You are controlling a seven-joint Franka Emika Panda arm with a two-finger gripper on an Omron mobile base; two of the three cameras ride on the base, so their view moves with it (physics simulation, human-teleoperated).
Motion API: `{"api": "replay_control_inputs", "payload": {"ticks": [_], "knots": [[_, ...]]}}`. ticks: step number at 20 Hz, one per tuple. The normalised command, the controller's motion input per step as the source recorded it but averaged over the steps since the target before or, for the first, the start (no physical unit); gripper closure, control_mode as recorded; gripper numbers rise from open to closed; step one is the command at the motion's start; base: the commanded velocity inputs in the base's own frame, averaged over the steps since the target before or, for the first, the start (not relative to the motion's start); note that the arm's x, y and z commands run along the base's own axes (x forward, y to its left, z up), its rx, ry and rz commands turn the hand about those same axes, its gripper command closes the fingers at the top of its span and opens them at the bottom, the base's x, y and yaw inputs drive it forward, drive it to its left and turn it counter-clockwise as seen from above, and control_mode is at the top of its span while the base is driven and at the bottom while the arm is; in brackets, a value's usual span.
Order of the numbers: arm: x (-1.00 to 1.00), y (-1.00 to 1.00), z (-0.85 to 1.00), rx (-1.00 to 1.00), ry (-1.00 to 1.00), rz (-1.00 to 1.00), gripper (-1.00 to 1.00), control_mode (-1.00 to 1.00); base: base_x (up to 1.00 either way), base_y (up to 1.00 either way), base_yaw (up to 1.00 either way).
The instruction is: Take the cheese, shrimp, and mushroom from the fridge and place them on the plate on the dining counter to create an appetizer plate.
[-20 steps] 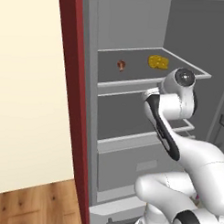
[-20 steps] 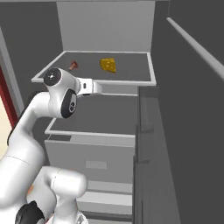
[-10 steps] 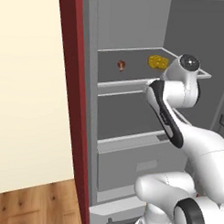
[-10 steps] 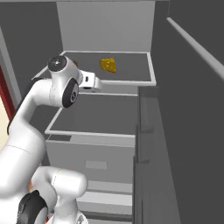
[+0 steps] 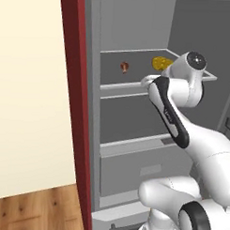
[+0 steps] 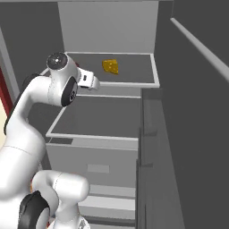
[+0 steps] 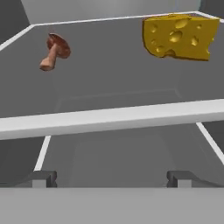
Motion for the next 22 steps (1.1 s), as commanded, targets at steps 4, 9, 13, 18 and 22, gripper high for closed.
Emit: {"api": "replay_control_inputs", "payload": {"ticks": [4, 9, 13, 18, 22], "knots": [[0.03, 0.08, 0.37, 0.00, -0.11, 0.00, -1.00, -1.00, 0.00, 0.00, 0.00], [0.22, 0.22, 0.20, -0.01, -0.02, 0.00, -1.00, -1.00, 0.00, 0.00, 0.00], [0.27, 0.37, 0.06, 0.00, 0.09, 0.00, -1.00, -1.00, 0.00, 0.00, 0.00], [0.36, 0.31, 0.01, 0.00, 0.08, 0.00, -1.00, -1.00, 0.00, 0.00, 0.00], [0.31, 0.01, 0.06, 0.00, 0.03, 0.00, -1.00, -1.00, 0.00, 0.00, 0.00]]}}
